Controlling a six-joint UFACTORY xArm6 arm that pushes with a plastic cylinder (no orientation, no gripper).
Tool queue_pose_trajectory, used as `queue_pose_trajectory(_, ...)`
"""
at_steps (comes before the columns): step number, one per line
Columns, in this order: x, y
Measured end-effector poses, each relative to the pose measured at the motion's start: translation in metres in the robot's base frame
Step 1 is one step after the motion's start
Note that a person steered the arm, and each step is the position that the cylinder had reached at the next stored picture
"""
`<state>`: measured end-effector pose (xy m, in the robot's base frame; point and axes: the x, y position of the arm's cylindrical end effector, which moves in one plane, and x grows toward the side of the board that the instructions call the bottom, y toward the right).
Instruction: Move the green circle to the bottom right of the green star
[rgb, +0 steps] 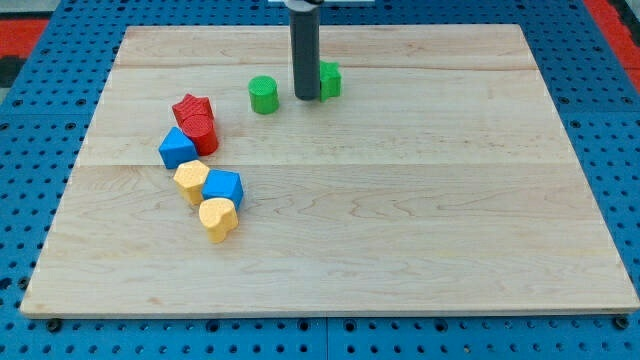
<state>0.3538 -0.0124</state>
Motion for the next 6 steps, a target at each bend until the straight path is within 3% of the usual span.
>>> queue_pose_trajectory(1, 0.047, -0.044)
queue_pose_trajectory(2, -0.002, -0.102)
queue_pose_trajectory(3, -0.037, -0.076)
queue_pose_trajectory(4, -0.011, 0.010)
queue_pose_trajectory(5, 0.029, -0.011)
queue_pose_trajectory(6, 0.051, 0.045)
